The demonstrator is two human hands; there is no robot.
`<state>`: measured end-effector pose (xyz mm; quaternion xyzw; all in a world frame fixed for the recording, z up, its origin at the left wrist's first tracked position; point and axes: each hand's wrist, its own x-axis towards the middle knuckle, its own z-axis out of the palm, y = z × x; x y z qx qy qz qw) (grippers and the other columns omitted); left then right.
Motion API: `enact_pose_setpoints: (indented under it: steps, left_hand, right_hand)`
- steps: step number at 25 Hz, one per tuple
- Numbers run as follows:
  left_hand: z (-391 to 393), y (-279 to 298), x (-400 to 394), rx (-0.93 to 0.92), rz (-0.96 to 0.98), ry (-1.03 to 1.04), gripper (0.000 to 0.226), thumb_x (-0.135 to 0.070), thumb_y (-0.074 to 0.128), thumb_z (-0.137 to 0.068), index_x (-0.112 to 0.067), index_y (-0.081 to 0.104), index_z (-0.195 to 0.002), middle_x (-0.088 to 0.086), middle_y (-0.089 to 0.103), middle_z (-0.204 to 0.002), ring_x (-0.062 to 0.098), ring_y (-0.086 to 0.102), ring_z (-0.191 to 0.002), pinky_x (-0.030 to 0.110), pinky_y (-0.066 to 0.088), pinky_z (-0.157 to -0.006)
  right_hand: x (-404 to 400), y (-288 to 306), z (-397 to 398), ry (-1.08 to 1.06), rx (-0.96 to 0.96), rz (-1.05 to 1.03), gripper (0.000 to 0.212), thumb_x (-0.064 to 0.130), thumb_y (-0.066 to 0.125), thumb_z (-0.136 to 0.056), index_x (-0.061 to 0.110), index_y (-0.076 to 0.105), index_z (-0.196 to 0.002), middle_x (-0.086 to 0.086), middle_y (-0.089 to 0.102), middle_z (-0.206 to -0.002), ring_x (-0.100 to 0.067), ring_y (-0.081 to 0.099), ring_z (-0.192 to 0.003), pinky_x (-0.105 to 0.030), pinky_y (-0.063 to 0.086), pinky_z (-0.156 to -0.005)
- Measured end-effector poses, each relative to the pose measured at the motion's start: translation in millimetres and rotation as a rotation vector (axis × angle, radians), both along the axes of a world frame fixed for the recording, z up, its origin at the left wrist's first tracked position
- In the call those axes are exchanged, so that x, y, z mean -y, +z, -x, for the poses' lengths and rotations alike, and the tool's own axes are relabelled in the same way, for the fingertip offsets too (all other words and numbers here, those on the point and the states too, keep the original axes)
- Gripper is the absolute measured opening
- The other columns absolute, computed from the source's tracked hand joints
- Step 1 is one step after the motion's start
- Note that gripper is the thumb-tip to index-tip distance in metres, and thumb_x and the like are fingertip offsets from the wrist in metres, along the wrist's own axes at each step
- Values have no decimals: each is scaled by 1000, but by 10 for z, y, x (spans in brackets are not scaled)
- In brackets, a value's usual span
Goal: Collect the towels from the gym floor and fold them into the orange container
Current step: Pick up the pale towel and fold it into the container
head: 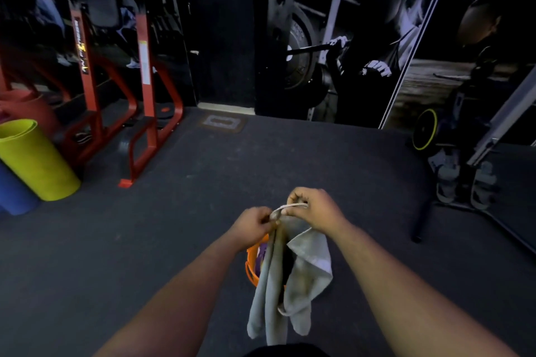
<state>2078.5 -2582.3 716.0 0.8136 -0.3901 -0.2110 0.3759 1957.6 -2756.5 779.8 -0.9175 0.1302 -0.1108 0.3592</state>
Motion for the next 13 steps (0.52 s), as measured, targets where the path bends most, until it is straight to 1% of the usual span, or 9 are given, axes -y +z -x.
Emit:
enact_pose_setpoints:
  steps: [1, 3, 4, 5, 7, 9, 10, 11, 13]
  left_hand:
    - [-16, 40, -3, -79, 97, 42, 20, -32, 66, -89, -17, 62, -77, -10, 57, -67, 6, 50, -63, 33, 43, -63]
    - [-44, 154, -35, -202, 278, 162, 18, -27, 61, -94, -16, 64, -81, -9, 59, -71, 3, 51, -64, 28, 43, -64]
    - [-68, 207, -60, -211, 336, 243, 18, -22, 60, -98, -14, 64, -83, -8, 60, -74, 2, 52, -66, 27, 44, -65]
    - [-83, 259, -85, -207, 377, 320, 19, -19, 58, -100, -11, 63, -83, -7, 59, -75, 1, 51, -67, 26, 43, -66]
    - [-91, 307, -138, -187, 401, 438, 24, -20, 56, -101, -8, 59, -81, -5, 55, -74, 4, 49, -67, 28, 42, -66]
    - [-81, 270, -186, -133, 339, 503, 29, -25, 57, -101, -11, 53, -75, -6, 51, -69, 7, 46, -64, 34, 41, -66]
    - [-71, 246, -201, -94, 281, 489, 31, -30, 60, -99, -13, 53, -75, -7, 51, -67, 7, 47, -63, 34, 41, -65]
    - [-50, 228, -209, -89, 228, 430, 31, -37, 65, -96, -14, 57, -77, -7, 55, -67, 6, 50, -63, 34, 43, -65]
    - [34, 287, -169, -172, 138, 205, 27, -44, 75, -88, -20, 66, -81, -8, 64, -71, 2, 58, -65, 27, 47, -63]
  right_hand:
    - [77, 41, 47, 0, -118, 184, 22, 46, 78, -78, 31, 66, -90, 9, 71, -86, -13, 67, -81, -34, 50, -67]
    - [234, 45, 179, 7, -384, 557, 18, 39, 69, -85, 32, 64, -101, 7, 67, -104, -19, 65, -97, -32, 47, -70]
    - [314, -3, 248, -16, -467, 625, 18, 35, 63, -88, 29, 64, -105, 3, 63, -110, -23, 62, -104, -32, 46, -73]
    - [375, -63, 317, -64, -487, 616, 18, 34, 59, -90, 27, 64, -106, 0, 61, -113, -25, 60, -109, -34, 46, -77]
    - [459, -184, 411, -191, -350, 442, 14, 29, 54, -92, 21, 64, -97, -3, 60, -104, -27, 59, -105, -36, 48, -77]
    - [481, -196, 413, -333, -113, 96, 12, 26, 53, -86, 20, 62, -80, -1, 63, -84, -26, 62, -86, -35, 47, -70]
    - [468, -154, 375, -365, -7, -52, 12, 27, 52, -82, 22, 60, -74, 3, 63, -76, -23, 62, -79, -34, 45, -67]
    - [433, -99, 327, -359, 73, -143, 9, 27, 53, -80, 25, 59, -73, 5, 63, -73, -19, 60, -75, -33, 43, -66]
    - [318, 20, 223, -295, 155, -189, 6, 19, 62, -82, 24, 61, -79, 4, 66, -78, -14, 60, -74, -30, 44, -67]
